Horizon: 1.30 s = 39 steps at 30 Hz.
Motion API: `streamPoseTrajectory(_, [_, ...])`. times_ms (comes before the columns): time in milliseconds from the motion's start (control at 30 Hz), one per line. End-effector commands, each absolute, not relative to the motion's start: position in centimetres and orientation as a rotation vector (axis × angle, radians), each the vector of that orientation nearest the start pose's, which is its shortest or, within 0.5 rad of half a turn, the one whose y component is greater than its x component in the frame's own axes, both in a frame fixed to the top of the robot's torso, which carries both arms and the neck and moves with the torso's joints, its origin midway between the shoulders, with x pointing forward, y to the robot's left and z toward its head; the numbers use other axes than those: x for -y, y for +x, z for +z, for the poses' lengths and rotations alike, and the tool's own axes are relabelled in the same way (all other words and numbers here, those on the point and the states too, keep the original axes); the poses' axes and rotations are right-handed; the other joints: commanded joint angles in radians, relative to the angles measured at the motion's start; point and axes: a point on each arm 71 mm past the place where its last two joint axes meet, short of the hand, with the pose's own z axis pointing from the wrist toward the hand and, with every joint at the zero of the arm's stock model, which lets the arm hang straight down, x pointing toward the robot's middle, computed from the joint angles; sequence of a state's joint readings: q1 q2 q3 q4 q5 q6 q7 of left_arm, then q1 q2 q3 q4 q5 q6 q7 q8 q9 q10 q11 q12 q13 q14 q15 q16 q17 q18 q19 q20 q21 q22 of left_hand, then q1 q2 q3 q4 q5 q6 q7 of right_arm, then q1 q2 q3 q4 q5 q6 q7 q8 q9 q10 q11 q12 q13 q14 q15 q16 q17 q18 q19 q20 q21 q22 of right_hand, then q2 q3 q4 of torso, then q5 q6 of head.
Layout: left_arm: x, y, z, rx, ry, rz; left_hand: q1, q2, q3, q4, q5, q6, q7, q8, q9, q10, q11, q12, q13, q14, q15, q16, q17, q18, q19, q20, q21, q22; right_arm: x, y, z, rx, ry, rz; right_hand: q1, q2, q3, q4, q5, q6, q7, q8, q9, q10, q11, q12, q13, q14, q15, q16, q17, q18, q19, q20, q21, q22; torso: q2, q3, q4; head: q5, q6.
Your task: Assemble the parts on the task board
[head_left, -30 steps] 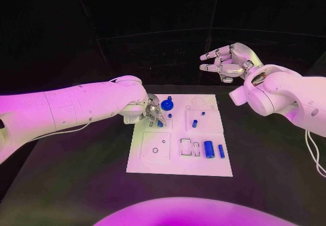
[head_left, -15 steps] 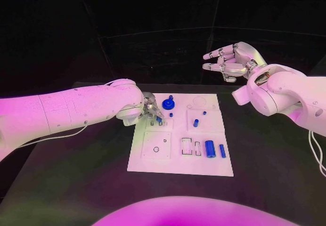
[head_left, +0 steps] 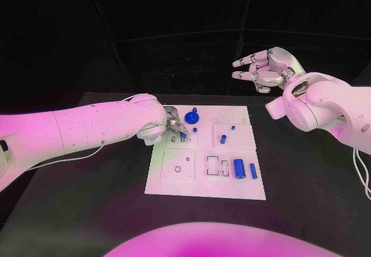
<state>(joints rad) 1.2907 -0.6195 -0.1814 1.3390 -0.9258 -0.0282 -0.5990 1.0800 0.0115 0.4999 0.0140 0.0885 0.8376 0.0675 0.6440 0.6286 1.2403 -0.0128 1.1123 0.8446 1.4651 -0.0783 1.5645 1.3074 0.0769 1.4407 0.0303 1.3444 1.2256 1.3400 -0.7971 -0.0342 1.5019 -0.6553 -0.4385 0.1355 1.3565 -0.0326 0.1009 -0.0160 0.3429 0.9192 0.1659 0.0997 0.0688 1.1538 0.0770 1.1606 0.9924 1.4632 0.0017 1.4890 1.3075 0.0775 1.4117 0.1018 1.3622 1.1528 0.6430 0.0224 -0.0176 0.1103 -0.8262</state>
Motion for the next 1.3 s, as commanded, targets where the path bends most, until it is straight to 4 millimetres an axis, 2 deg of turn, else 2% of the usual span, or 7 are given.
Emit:
streamPoseTrajectory(33, [-16.78, 50.48, -24.01, -2.324, -0.327, -0.317, 0.004, -0.004, 0.187, -0.181, 0.0, -0.002, -0.004, 0.007, 0.002, 0.006, -0.001, 0.005, -0.001, 0.105, 0.0, 0.004, 0.26, -0.005, 0.009, 0.0, 0.002, 0.002, 18.91, 51.39, -10.64, -1.48, 0.457, 1.169, -0.002, 0.005, 0.006, 0.002, 0.006, -0.003, 0.001, -0.005, -0.001, -0.003, 0.0, -0.001, -0.001, 0.074, -0.005, -0.004, 0.135, 0.005, -0.007, -0.003, -0.004, -0.001, 0.0, -0.0002, 0.0004, -0.001, -0.002])
streamPoseTrajectory(500, [-16.9, 50.01, -24.45, -2.387, -0.244, -0.254, 0.003, -0.009, 0.195, -0.179, 0.002, -0.002, -0.005, 0.01, 0.005, -0.001, -0.002, -0.006, -0.018, 0.105, 0.0, 0.005, 0.262, -0.006, 0.009, 0.0, 0.003, 0.004, 18.8, 51.43, -10.68, -1.485, 0.451, 1.167, -0.004, 0.005, 0.006, 0.003, 0.009, -0.003, 0.001, -0.005, -0.001, -0.001, 0.0, 0.001, 0.001, 0.075, -0.005, -0.001, 0.139, 0.005, -0.006, -0.003, -0.003, 0.001, 0.0, -0.0008, 0.0009, -0.002, -0.006])
streamPoseTrajectory(667, [-17.09, 50.02, -24.45, -2.382, -0.247, -0.248, 0.0, -0.011, 0.201, -0.175, 0.005, -0.002, -0.005, 0.013, 0.008, -0.003, -0.003, -0.01, -0.025, 0.105, -0.001, 0.005, 0.261, -0.006, 0.009, -0.001, 0.003, 0.004, 18.78, 51.45, -10.69, -1.485, 0.449, 1.166, -0.004, 0.005, 0.006, 0.003, 0.009, -0.003, 0.001, -0.005, -0.001, -0.001, 0.0, 0.001, 0.001, 0.075, -0.005, -0.001, 0.139, 0.005, -0.006, -0.003, -0.003, 0.001, -0.001, -0.0015, 0.0019, -0.003, -0.006])
streamPoseTrajectory(1000, [-17.28, 50.08, -24.45, -2.376, -0.255, -0.241, -0.002, -0.012, 0.206, -0.172, 0.006, -0.003, -0.006, 0.016, 0.01, -0.004, -0.003, -0.012, -0.028, 0.105, -0.001, 0.005, 0.261, -0.006, 0.009, -0.001, 0.003, 0.004, 18.64, 51.48, -10.69, -1.485, 0.445, 1.17, -0.005, 0.006, 0.007, 0.004, 0.01, -0.003, 0.001, -0.005, -0.001, -0.002, 0.0, 0.0, 0.0, 0.075, -0.005, -0.002, 0.138, 0.005, -0.007, -0.003, -0.004, -0.001, 0.0, -0.0005, -0.0006, 0.001, -0.009])
streamPoseTrajectory(1167, [-17.36, 50.1, -24.48, -2.38, -0.255, -0.235, -0.002, -0.013, 0.208, -0.171, 0.006, -0.004, -0.006, 0.017, 0.011, -0.004, -0.003, -0.012, -0.029, 0.105, -0.001, 0.005, 0.261, -0.006, 0.009, -0.001, 0.003, 0.005, 18.6, 51.5, -10.7, -1.485, 0.444, 1.172, -0.005, 0.006, 0.007, 0.004, 0.01, -0.003, 0.001, -0.005, -0.001, -0.002, 0.0, 0.0, 0.0, 0.074, -0.005, -0.003, 0.137, 0.006, -0.007, -0.003, -0.005, -0.003, 0.0, -0.0004, 0.0024, 0.001, -0.01])
streamPoseTrajectory(1300, [-17.32, 50.07, -24.5, -2.386, -0.25, -0.235, -0.006, -0.017, 0.212, -0.166, 0.005, -0.005, -0.007, 0.02, 0.014, -0.002, -0.004, -0.011, -0.027, 0.105, -0.002, 0.006, 0.262, -0.006, 0.01, -0.001, 0.003, 0.006, 18.58, 51.52, -10.7, -1.485, 0.443, 1.172, -0.005, 0.006, 0.007, 0.004, 0.01, -0.003, 0.001, -0.005, -0.001, -0.002, 0.0, 0.0, 0.0, 0.074, -0.005, -0.003, 0.137, 0.006, -0.007, -0.003, -0.005, -0.003, -0.001, -0.0005, 0.001, 0.002, -0.011])
